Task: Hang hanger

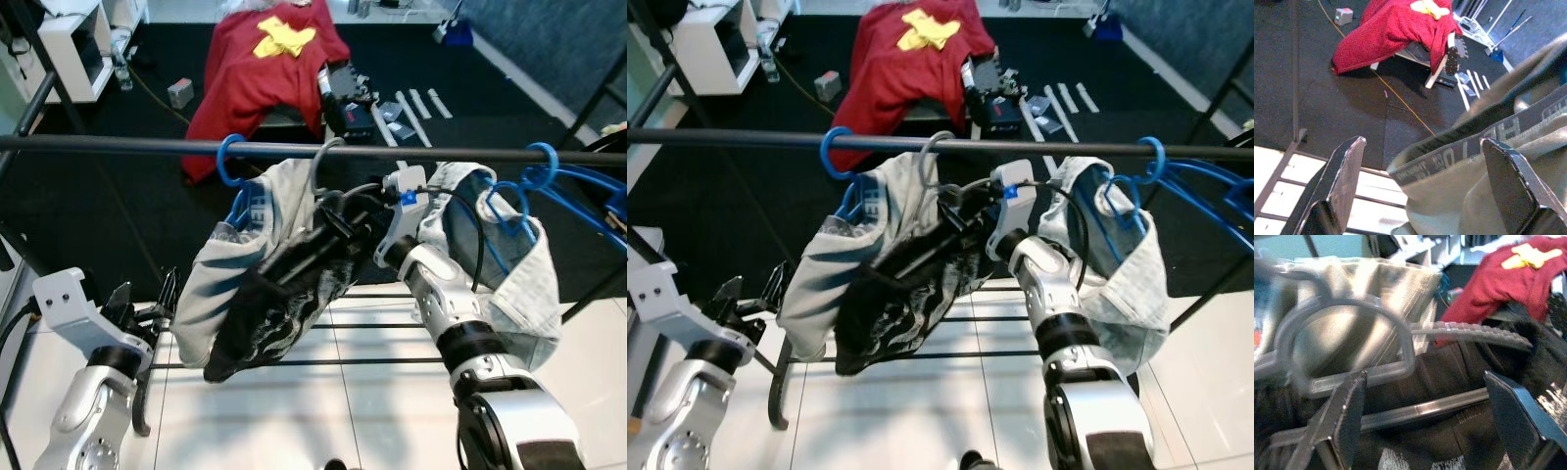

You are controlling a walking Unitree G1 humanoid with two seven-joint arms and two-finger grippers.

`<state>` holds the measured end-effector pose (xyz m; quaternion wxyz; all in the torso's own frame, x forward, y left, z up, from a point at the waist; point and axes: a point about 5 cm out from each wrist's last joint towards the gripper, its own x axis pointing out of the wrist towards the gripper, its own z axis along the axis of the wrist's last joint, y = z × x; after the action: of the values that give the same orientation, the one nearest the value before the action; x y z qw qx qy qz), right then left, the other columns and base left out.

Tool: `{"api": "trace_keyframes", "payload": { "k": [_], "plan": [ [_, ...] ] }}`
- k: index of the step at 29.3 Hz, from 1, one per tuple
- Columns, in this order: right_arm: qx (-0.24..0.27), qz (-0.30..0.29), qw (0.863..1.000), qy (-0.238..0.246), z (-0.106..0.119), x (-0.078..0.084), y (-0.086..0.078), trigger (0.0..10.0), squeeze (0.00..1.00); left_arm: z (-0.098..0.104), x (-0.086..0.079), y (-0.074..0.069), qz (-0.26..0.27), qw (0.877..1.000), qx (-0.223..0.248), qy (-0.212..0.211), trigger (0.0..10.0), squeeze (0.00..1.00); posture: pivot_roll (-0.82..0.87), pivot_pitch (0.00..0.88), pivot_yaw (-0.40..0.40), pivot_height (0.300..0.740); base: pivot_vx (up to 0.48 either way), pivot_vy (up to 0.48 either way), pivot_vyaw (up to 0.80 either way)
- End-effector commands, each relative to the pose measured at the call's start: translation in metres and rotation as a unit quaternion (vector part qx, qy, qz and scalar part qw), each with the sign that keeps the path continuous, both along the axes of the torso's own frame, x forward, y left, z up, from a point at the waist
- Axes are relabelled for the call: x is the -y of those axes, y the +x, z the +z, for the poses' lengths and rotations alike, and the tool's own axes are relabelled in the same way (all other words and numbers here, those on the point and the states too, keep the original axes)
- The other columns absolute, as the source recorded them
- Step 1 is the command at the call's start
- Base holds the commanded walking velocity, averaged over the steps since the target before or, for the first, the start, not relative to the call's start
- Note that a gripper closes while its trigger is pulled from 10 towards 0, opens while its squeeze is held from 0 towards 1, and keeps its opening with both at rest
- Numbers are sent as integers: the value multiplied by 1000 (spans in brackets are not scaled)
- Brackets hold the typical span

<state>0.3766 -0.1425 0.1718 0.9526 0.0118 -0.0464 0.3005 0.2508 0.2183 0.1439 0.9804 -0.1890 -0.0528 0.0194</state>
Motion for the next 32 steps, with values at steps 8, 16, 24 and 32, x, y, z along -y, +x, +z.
{"api": "trace_keyframes", "payload": {
  "k": [8,16,24,32],
  "plan": [
    [6,14,999,-32,-10,1,-13,10000,0,-9,-1,9,-8,1000,-11,-6,10000,0,-52,108,11,740,0,0,0],
    [8,130,991,33,6,-42,-30,10000,0,-13,-1,17,-16,1000,-13,-9,10000,0,-57,94,14,740,0,0,0],
    [-1,208,973,96,24,-82,-42,10000,0,-14,-1,21,-15,1000,-9,-13,10000,0,-42,88,0,740,0,0,0],
    [-23,155,985,67,25,-101,-30,10000,0,-15,-1,23,-17,1000,-6,-15,10000,0,-44,90,4,740,0,0,0]
  ]
}}
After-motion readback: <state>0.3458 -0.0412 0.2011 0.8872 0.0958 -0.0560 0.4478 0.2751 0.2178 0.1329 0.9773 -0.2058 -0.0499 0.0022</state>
